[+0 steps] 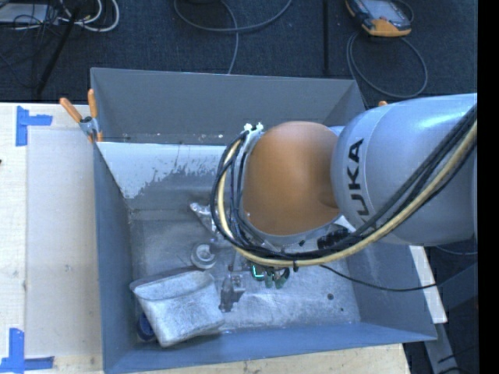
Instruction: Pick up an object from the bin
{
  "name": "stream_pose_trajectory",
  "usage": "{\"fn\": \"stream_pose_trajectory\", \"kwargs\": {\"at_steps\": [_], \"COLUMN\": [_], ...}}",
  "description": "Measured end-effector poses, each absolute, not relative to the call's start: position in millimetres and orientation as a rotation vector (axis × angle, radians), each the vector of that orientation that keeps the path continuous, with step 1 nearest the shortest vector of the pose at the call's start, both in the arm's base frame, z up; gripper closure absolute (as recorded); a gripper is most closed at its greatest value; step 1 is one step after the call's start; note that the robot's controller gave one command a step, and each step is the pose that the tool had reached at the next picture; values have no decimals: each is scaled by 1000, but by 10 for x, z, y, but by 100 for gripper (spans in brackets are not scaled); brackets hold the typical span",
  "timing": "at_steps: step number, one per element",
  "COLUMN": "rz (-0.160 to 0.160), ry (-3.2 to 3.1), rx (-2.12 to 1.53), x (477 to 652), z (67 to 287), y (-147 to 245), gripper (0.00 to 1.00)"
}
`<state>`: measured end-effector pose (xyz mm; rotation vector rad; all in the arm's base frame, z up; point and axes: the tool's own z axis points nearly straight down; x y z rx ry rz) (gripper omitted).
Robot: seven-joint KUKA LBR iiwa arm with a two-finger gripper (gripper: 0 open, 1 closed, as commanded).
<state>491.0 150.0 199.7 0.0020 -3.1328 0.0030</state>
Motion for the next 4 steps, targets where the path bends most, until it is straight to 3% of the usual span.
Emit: {"fn": "stream_pose_trajectory", "kwargs": {"at_steps": [1, 2, 3, 4], "rz": [1, -6, 2, -2], "ry": [-3111, -3081, -3071, -2986], "rx": [376, 620, 610, 993], "x": [4751, 4887, 4880, 4723], "z": [1158, 876, 873, 2352], "y": [1917, 1855, 1824, 2156], "gripper": [0, 0, 100, 100]}}
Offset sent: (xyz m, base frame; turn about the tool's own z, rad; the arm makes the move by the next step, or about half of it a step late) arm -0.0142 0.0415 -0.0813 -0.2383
